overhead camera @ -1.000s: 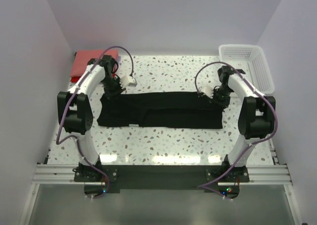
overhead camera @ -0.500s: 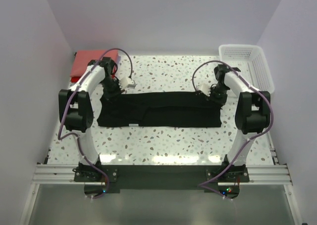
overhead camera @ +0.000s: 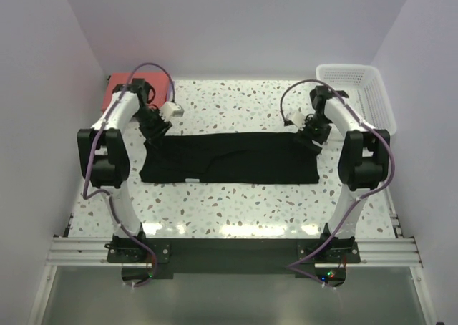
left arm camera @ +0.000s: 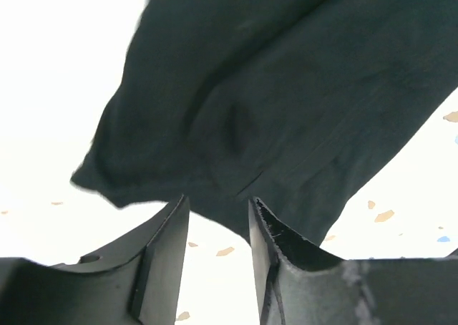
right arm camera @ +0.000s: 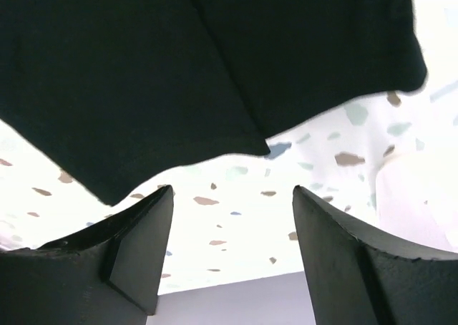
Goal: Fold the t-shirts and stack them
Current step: Fold the tshirt
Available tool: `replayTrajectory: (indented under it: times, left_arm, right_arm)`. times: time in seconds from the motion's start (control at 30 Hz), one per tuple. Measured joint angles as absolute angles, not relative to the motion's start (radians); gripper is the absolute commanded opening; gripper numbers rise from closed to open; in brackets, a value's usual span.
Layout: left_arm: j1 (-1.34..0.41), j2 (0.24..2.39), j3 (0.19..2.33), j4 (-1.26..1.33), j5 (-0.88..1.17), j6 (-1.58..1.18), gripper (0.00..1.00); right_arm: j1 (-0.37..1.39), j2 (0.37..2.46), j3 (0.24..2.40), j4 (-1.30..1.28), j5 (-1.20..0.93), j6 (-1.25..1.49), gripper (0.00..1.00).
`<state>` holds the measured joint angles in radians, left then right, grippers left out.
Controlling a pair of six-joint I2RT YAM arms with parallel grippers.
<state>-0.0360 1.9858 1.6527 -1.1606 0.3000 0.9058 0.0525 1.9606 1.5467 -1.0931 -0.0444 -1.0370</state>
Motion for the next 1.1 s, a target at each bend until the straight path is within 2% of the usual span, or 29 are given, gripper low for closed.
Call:
replayTrajectory:
  times: [0.1,0.23,0.53,1.1]
  left_arm:
    - [0.045,1.98,1.649,-1.165,0.342,0.864,0.45]
    - [0.143,1.924,1.533,-1.142,0.383,0.819,0.49]
    - [0.166,1.826,1.279,-1.095,0.407,0.759,0.5]
    - [0.196,1.84,1.283,-1.046,0.451,0.743,0.49]
  right_arm:
    - [0.042,1.946,1.58,-1.139,-0.07,-0.96,0.68]
    - [0.024,1.895,1.555,-1.18,-0.108,-0.85,0.67]
    - [0.005,1.88,1.407,-1.192,-0.131,-0.636,0.67]
    - [-0.061,1.925,1.386,-1.161,-0.144,-0.508,0.62]
